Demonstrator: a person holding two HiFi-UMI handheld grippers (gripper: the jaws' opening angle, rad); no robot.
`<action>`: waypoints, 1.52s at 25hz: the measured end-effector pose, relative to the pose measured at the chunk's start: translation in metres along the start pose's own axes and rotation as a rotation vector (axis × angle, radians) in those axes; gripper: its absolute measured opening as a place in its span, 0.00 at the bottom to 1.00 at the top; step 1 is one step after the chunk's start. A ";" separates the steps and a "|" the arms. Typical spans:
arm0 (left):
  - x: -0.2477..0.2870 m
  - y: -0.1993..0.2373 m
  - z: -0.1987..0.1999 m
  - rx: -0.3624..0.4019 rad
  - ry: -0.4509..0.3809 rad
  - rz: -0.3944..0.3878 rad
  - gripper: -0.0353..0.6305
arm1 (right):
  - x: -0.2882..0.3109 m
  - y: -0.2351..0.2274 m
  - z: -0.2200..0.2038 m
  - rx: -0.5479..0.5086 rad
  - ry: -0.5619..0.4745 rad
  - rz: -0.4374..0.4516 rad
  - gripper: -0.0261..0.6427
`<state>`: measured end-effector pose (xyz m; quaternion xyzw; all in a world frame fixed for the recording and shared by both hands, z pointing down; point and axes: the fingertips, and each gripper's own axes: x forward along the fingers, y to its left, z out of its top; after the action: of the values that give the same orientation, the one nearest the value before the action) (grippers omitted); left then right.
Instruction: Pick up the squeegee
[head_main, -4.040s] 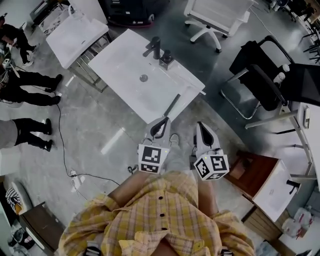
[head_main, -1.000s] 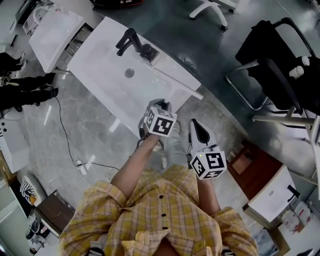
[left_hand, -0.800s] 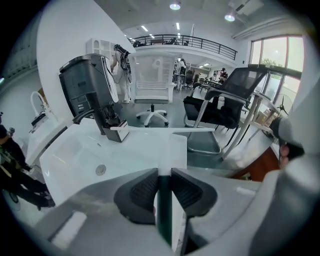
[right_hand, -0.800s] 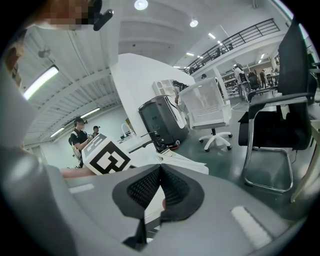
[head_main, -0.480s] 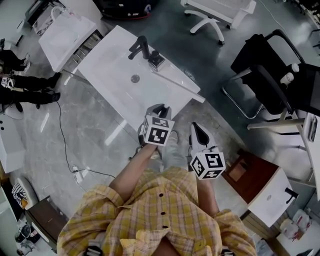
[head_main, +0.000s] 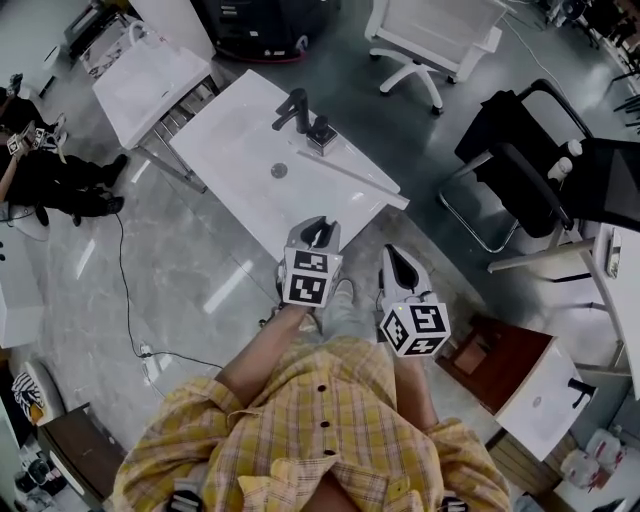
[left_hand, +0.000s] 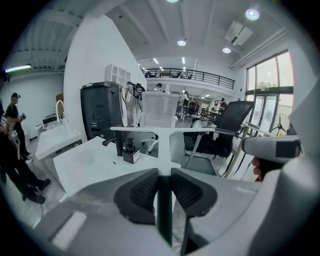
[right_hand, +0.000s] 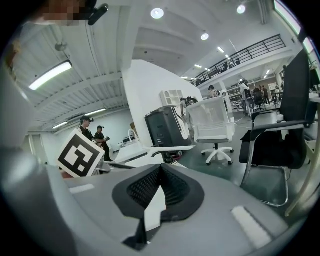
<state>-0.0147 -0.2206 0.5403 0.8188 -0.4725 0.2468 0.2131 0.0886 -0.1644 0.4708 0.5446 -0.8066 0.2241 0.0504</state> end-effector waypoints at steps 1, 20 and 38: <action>-0.005 0.000 0.003 0.000 -0.015 0.002 0.18 | -0.001 0.003 0.002 -0.006 -0.005 0.001 0.04; -0.094 -0.002 0.057 0.006 -0.305 0.004 0.18 | -0.017 0.039 0.042 -0.076 -0.103 -0.024 0.04; -0.124 0.001 0.091 0.036 -0.468 0.004 0.18 | -0.015 0.040 0.074 -0.127 -0.188 -0.042 0.04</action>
<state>-0.0506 -0.1913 0.3940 0.8563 -0.5064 0.0589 0.0827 0.0701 -0.1701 0.3874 0.5756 -0.8089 0.1192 0.0136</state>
